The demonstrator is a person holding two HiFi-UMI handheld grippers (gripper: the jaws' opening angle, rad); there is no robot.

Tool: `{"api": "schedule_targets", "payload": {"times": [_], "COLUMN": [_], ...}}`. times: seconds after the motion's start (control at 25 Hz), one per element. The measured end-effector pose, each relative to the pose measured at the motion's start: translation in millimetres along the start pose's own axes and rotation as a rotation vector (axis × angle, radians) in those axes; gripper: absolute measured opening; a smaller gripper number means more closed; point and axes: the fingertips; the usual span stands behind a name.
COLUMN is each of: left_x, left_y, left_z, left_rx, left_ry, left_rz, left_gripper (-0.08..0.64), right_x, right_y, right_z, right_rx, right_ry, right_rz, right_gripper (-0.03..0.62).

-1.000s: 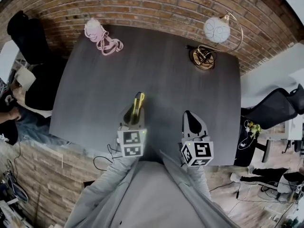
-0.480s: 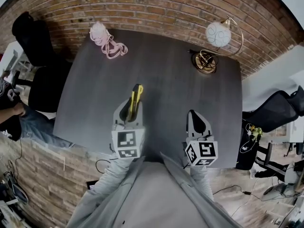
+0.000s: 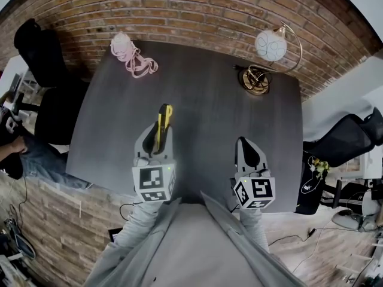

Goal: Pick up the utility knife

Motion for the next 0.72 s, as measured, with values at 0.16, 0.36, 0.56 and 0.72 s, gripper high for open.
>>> {"api": "schedule_targets", "payload": {"times": [0.16,0.36,0.56,0.72], "left_x": [-1.4,0.0,-0.3,0.0], "left_y": [0.6,4.0,5.8,5.6], "left_z": [-0.2,-1.5,-3.7,-6.4], "left_rx": [-0.003,-0.009,-0.009,-0.010], "left_ry": [0.002,-0.003,-0.006,-0.011], "left_rz": [0.000,-0.002,-0.007,-0.007], "left_gripper": [0.123,0.123,0.123,0.123], "right_x": [-0.8,-1.7,-0.6,0.2], "right_y": [-1.8,-1.8,-5.6,-6.5], "right_z": [-1.9,-4.5,-6.7,-7.8], "right_rx": [0.003,0.009,-0.002,0.000], "right_ry": [-0.005,-0.012,-0.029,-0.030], "right_rz": [-0.002,-0.004,0.008,0.005], "right_gripper": [0.017,0.017,0.017,0.017]}}
Point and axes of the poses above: the fingertips, and each gripper's own axes: x backward along the fingers, y to its left, z out of its underside, and after that the axes turned 9 degrees about -y, right-handed
